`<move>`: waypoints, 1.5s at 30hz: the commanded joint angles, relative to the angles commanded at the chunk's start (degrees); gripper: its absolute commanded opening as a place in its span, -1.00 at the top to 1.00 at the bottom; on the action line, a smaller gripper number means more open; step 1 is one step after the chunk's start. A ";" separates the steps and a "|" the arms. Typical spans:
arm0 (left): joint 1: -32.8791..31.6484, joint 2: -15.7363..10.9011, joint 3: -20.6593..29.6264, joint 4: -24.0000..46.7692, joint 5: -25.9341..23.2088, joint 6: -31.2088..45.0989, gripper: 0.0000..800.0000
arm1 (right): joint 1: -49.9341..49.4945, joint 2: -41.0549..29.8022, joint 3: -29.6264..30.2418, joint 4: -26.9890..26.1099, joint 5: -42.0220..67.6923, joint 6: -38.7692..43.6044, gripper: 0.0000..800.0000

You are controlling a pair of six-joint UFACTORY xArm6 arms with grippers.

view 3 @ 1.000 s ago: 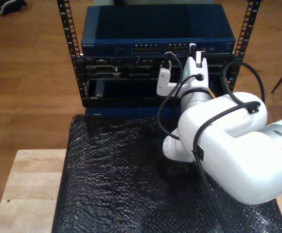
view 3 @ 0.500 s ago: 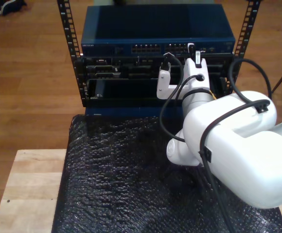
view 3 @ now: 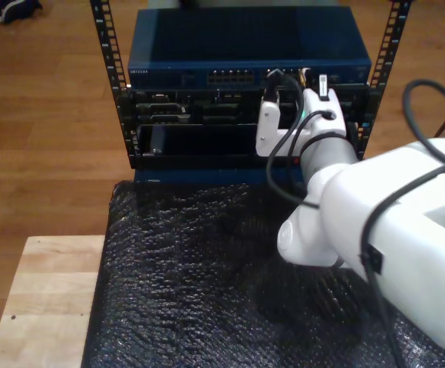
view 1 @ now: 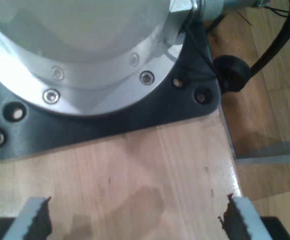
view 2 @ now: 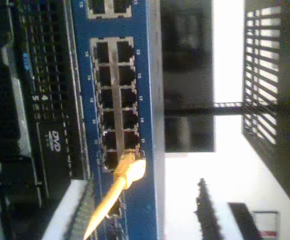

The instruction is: Grab the cable and plug it in

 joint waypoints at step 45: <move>0.00 0.00 0.00 0.00 0.00 0.00 -1.00 | -29.63 -29.01 2.11 -23.74 73.05 -14.59 -0.98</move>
